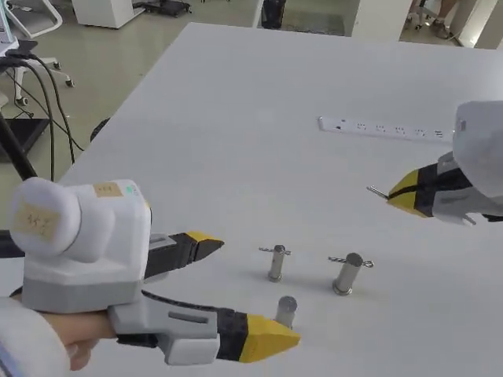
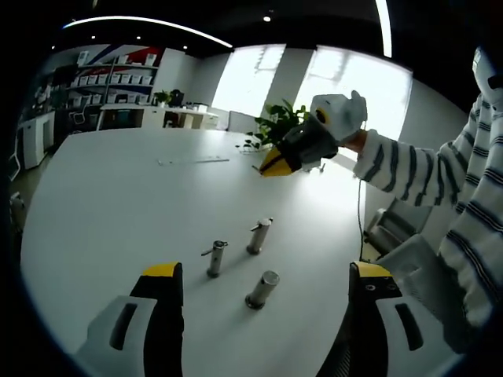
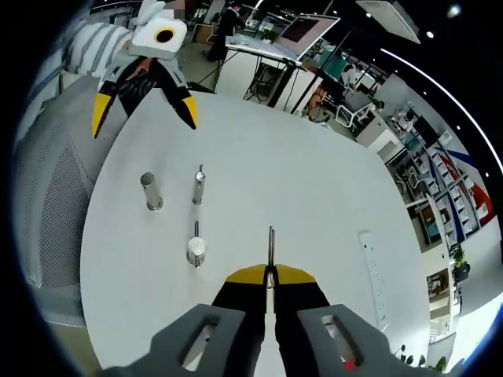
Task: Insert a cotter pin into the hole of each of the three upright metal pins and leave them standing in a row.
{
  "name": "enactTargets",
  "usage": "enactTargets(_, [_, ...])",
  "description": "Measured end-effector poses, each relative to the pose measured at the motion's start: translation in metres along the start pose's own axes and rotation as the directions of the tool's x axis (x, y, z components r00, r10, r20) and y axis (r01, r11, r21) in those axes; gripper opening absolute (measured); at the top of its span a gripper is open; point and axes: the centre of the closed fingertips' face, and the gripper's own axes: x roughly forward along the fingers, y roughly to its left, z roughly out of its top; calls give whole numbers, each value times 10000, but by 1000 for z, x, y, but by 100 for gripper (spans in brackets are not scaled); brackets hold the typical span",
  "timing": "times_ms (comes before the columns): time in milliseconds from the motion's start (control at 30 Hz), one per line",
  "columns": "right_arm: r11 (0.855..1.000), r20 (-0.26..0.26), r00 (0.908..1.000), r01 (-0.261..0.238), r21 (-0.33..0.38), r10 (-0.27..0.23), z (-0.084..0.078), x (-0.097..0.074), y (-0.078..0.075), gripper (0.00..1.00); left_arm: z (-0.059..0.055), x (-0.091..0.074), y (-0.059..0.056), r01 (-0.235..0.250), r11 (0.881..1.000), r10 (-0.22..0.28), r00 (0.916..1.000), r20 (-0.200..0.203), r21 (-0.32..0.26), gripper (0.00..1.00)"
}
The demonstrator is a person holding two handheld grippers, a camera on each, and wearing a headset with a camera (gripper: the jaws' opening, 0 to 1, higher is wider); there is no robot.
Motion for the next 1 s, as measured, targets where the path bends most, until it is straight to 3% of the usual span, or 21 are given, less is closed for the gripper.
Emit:
enactTargets(33, [9999,71,9999,88,131,-89,2,-3,4,0,3,1,0,11,9996,-8,9999,106,-289,82])
enactTargets(200, [9981,602,9966,553,261,-568,13,-13,17,0,10,5,2,40,9980,-19,9994,344,-625,79])
enactTargets(400, [9942,742,9918,1017,359,-1041,15,-20,28,0,18,11,2,92,9961,-54,9990,435,-879,76])
enactTargets(533, [9903,609,9884,1382,166,-1389,14,-24,36,0,15,18,4,107,9949,-95,9999,125,-1002,69])
enactTargets(733, [9894,544,9879,1445,134,-1450,15,-20,47,0,18,26,-1,392,9945,-401,9992,-73,-967,65])
enactTargets(1000, [9857,755,9829,1687,-35,-1680,31,-17,59,0,29,35,-18,1129,9901,-1148,9932,-184,-834,49])
